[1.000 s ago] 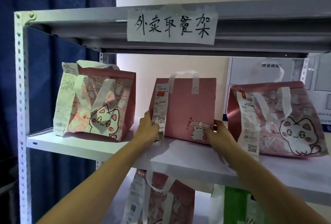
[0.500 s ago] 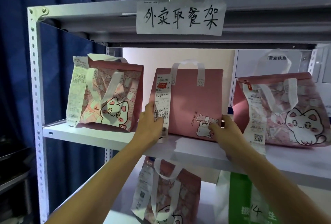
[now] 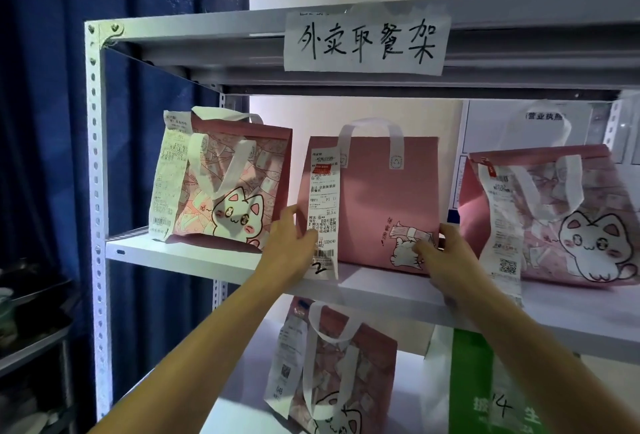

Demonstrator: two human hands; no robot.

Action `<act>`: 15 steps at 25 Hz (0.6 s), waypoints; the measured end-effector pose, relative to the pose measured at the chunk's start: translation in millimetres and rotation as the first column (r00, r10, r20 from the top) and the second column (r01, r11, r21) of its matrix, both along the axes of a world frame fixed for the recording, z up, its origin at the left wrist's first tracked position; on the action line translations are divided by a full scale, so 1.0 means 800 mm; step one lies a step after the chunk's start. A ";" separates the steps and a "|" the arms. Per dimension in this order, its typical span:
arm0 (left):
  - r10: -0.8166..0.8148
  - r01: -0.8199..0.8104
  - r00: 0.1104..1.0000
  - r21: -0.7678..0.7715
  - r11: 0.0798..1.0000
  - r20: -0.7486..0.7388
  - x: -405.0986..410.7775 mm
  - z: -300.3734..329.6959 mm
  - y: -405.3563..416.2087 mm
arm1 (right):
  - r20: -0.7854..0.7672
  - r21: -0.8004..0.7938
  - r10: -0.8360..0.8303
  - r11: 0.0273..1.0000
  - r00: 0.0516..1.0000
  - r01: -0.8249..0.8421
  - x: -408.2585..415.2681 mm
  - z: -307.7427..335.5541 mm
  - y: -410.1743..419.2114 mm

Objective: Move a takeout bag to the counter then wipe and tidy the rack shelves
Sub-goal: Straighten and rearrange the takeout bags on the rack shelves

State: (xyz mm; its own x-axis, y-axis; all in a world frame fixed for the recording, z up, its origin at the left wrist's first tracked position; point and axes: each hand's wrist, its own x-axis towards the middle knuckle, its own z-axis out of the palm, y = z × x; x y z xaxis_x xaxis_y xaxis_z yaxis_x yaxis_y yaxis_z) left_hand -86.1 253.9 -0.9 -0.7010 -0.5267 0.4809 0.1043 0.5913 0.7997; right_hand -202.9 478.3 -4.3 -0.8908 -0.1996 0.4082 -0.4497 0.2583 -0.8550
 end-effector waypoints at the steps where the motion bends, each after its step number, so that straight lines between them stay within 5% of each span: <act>1: 0.024 -0.024 0.999 0.005 1.000 0.028 0.000 -0.002 -0.005 | 0.000 0.000 -0.001 1.000 1.000 0.001 0.000 0.000 -0.001; 9: 0.129 -0.127 0.985 -0.027 0.992 0.116 0.008 -0.011 -0.019 | -0.006 -0.001 -0.017 1.000 1.000 0.017 0.004 0.002 -0.002; 15: 0.189 -0.219 0.970 -0.204 0.954 -0.156 0.012 0.010 0.013 | -0.078 -0.023 -0.016 1.000 0.997 0.014 0.021 0.011 0.016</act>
